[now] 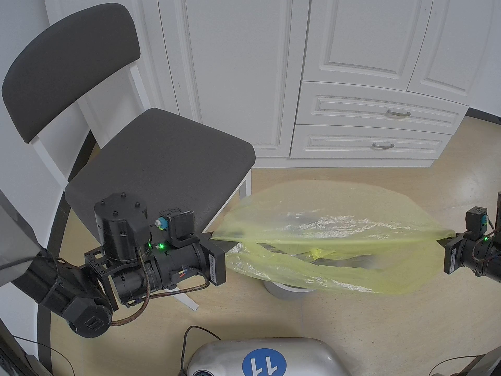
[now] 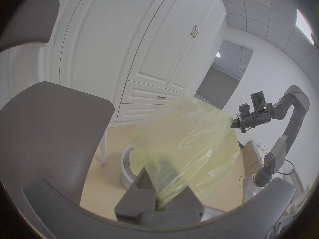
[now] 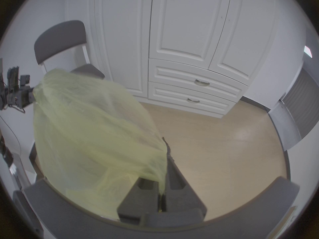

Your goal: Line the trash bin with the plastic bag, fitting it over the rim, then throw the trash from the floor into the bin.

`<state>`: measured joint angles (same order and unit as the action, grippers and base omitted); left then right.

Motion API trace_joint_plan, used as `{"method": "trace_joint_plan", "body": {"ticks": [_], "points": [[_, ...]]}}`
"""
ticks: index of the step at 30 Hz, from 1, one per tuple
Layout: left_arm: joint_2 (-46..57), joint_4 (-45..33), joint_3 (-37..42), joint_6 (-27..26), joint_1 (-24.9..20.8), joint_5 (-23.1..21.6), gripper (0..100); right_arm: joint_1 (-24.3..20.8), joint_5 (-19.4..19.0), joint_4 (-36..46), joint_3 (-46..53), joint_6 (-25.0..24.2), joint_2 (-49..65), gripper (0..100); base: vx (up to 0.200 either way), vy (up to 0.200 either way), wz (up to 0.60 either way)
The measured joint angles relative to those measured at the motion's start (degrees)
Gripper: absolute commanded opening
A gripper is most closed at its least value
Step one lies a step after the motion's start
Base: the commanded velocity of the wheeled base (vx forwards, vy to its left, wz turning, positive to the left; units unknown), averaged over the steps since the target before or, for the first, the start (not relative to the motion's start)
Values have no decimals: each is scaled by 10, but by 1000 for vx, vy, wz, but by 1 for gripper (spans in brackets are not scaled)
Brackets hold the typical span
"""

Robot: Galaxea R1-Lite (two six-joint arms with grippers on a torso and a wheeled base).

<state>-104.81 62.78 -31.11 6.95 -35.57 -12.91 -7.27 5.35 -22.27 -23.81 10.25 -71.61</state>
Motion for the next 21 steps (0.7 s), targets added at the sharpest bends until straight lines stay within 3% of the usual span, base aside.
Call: {"method": "trace_joint_plan", "body": {"ticks": [14,18,21], "points": [[-1,3,13,-25,2,-2,0,49,42,1,14,57,-38,0,0,0,0],[-2,5,14,-27,2,-4,0,56,28,-8,15,56,-44,0,0,0,0],[-5,6,9,-32,0,-17,0,57,-22,-17,16,59,-44,0,0,0,0]]}}
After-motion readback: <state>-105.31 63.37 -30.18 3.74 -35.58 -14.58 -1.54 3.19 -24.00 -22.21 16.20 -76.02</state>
